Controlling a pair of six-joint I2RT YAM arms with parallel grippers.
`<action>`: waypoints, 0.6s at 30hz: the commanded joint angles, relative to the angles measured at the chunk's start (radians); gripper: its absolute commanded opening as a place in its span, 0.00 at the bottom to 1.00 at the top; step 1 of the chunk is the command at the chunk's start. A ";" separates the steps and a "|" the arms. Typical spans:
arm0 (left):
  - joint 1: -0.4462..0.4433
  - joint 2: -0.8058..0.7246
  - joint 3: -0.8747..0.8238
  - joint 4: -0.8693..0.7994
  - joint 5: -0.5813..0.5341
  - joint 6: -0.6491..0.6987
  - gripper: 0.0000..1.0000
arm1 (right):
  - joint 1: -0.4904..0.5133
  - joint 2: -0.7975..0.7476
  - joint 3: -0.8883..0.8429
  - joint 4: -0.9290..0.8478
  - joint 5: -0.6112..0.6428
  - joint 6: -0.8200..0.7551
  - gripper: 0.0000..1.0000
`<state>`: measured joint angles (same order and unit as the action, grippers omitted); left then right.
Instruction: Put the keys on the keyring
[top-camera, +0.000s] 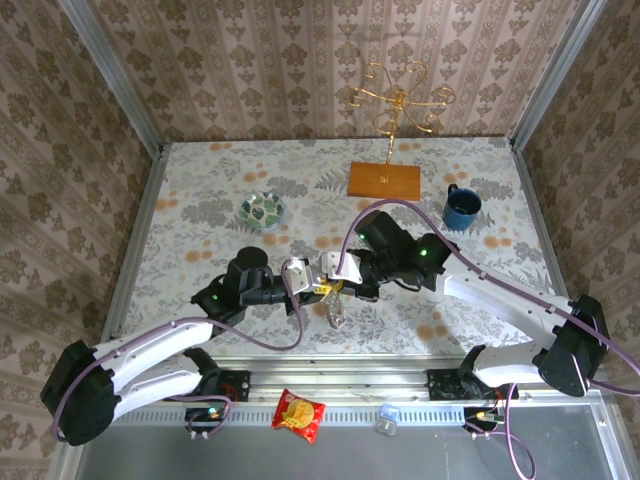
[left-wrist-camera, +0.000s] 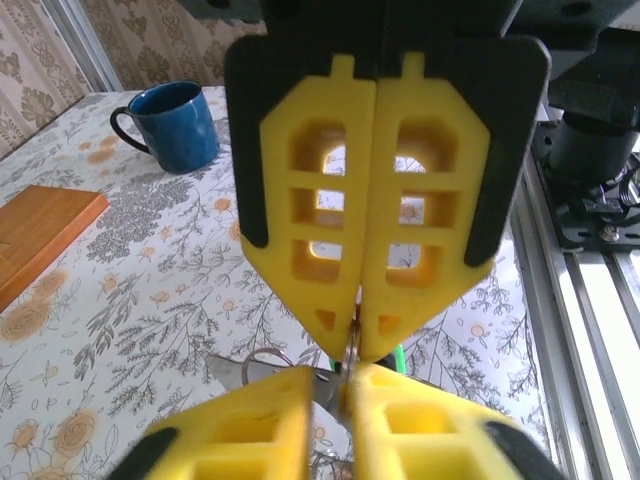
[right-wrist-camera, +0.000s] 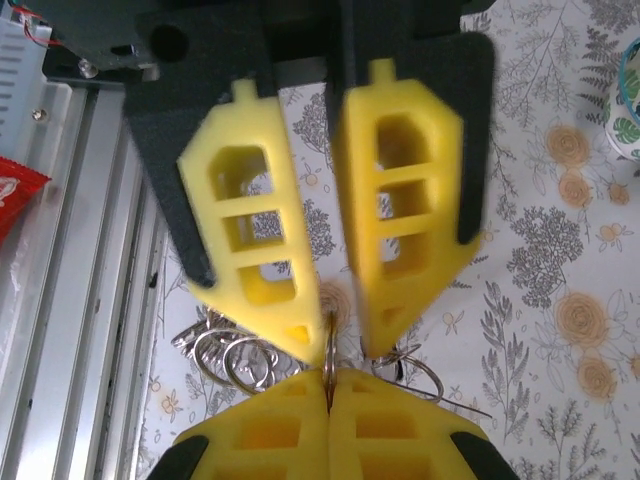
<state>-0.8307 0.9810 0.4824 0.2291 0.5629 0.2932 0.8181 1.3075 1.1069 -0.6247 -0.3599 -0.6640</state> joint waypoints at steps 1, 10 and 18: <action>-0.007 0.001 0.036 0.010 0.018 0.026 0.09 | 0.024 0.013 0.034 -0.034 0.039 -0.036 0.00; -0.005 -0.009 -0.003 0.087 0.037 -0.009 0.00 | -0.047 -0.093 -0.104 0.150 -0.070 0.078 0.23; -0.007 -0.014 -0.054 0.200 0.040 -0.071 0.00 | -0.088 -0.127 -0.165 0.181 -0.113 0.148 0.22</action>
<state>-0.8310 0.9806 0.4374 0.3420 0.5793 0.2558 0.7300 1.1992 0.9543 -0.4839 -0.4259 -0.5537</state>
